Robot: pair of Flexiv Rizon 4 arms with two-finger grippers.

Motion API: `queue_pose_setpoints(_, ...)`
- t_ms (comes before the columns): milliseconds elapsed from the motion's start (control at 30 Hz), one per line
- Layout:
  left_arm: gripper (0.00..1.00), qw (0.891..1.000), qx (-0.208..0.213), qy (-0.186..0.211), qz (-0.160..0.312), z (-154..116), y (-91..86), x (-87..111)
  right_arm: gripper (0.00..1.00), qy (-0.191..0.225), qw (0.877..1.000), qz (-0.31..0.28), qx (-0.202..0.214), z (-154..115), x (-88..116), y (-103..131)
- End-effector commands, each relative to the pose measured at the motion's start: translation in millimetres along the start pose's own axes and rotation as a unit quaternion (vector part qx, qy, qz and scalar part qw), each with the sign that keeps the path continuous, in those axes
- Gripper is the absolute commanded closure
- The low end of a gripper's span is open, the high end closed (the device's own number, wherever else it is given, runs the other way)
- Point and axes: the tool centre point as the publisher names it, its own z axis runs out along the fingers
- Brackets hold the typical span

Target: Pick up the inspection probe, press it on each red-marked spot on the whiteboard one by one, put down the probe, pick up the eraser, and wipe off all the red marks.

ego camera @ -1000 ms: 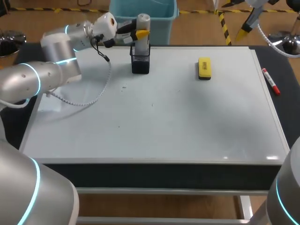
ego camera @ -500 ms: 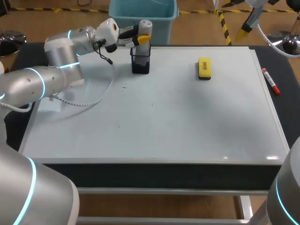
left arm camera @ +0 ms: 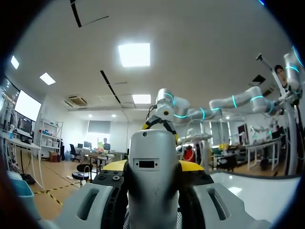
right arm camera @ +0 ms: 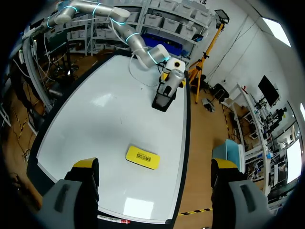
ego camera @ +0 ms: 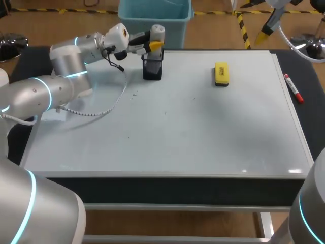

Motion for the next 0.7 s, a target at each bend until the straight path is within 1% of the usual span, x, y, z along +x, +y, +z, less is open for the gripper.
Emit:
queue_pose_setpoints(33, 1.00, 1.000, -0.002, -0.001, 0.000, -1.6, -0.5, -3.3, 0.00, 0.002, 1.000, -0.001, 0.002, -0.9, -0.2, -0.1)
queue_pose_setpoints(67, 0.79, 1.000, -0.006, -0.001, 0.001, -2.4, -1.2, -3.0, 0.00, 0.002, 1.000, -0.001, 0.002, -0.9, -0.2, -0.1)
queue_pose_setpoints(100, 0.67, 1.000, -0.012, -0.002, 0.005, -3.1, -2.3, -2.6, 0.00, 0.002, 1.000, -0.001, 0.002, -0.9, -0.2, -0.1)
queue_pose_setpoints(133, 0.37, 1.000, -0.013, -0.001, 0.006, -3.7, -3.5, -2.0, 0.00, 0.002, 1.000, -0.001, 0.002, -0.9, -0.2, -0.1)
queue_pose_setpoints(167, 0.00, 1.000, -0.013, -0.001, 0.006, -4.3, -4.6, -1.6, 0.00, 0.002, 1.000, -0.001, 0.002, -0.9, -0.2, -0.1)
queue_pose_setpoints(433, 0.00, 1.000, -0.018, -0.004, 0.010, -9.8, -11.6, -1.1, 0.00, 0.002, 1.000, -0.001, 0.002, -0.9, -0.2, -0.1)
queue_pose_setpoints(600, 0.00, 0.999, -0.042, -0.006, 0.016, -11.3, -16.9, 2.1, 0.00, 0.002, 1.000, -0.001, 0.002, -0.9, -0.2, -0.1)
queue_pose_setpoints(700, 0.00, 0.997, -0.067, -0.008, 0.023, -13.7, -20.7, 3.1, 0.00, 0.002, 1.000, -0.001, 0.002, -0.9, -0.2, -0.1)
